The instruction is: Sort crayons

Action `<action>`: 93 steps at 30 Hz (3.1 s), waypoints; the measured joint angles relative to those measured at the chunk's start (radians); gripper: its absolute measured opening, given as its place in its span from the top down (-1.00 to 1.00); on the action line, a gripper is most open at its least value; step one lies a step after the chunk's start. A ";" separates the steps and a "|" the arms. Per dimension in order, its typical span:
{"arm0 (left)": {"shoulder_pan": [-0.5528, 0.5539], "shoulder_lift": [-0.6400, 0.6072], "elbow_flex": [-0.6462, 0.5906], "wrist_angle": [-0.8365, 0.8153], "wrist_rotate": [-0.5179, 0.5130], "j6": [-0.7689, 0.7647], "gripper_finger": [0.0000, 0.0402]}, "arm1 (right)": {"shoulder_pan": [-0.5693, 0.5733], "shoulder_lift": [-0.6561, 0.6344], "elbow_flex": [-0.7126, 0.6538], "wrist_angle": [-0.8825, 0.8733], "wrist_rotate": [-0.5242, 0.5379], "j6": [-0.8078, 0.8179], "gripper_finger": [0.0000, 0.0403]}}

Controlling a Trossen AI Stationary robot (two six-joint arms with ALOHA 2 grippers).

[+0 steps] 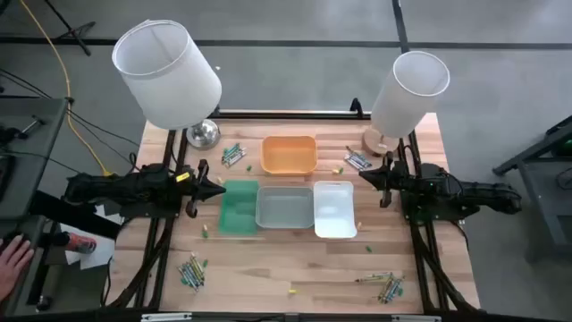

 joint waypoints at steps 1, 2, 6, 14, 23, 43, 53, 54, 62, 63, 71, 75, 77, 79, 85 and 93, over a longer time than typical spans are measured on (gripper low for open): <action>0.000 0.000 0.000 0.000 0.000 0.000 1.00 | 0.000 0.000 0.000 0.000 0.000 0.000 1.00; 0.000 0.000 0.000 0.000 0.000 0.000 1.00 | 0.000 0.000 0.000 0.000 0.000 0.000 1.00; 0.000 0.000 0.000 0.000 0.000 0.000 1.00 | 0.000 0.000 0.000 0.000 0.000 0.000 1.00; 0.000 0.000 0.000 0.000 0.000 0.000 1.00 | 0.000 0.000 0.000 0.000 0.000 0.000 1.00; 0.000 0.000 0.000 0.000 0.000 0.000 1.00 | 0.000 0.000 0.000 0.000 0.000 0.000 1.00; 0.000 0.000 0.000 0.000 0.000 0.000 1.00 | 0.000 0.000 0.000 0.000 0.000 0.000 1.00; 0.000 0.000 0.000 0.000 0.000 0.000 1.00 | 0.000 0.000 0.000 0.000 0.000 0.000 1.00; 0.000 0.000 0.000 0.000 0.000 0.000 1.00 | 0.000 0.000 0.000 0.000 0.000 0.000 1.00; 0.000 0.000 0.000 0.000 0.000 0.000 1.00 | 0.000 0.000 0.000 0.000 0.000 0.000 1.00; 0.000 0.000 0.000 0.000 0.000 0.000 1.00 | 0.000 0.000 0.000 0.000 0.000 0.000 1.00; 0.000 0.000 0.000 0.000 0.000 0.000 1.00 | 0.000 0.000 0.000 0.000 0.000 0.000 1.00; 0.000 0.000 0.000 0.000 0.000 0.000 1.00 | 0.000 0.000 0.000 0.000 0.000 0.000 1.00; 0.000 0.000 0.000 0.000 0.000 0.000 1.00 | 0.000 0.000 0.000 0.000 0.000 0.000 1.00; 0.000 0.000 0.000 0.000 0.000 0.000 1.00 | 0.000 0.000 0.000 0.000 0.000 0.000 1.00; 0.000 0.000 0.000 0.000 0.000 0.000 1.00 | 0.000 0.000 0.000 0.000 0.000 0.000 1.00; 0.000 0.000 0.000 0.000 0.000 0.000 1.00 | -0.001 0.001 0.000 0.187 0.027 0.237 1.00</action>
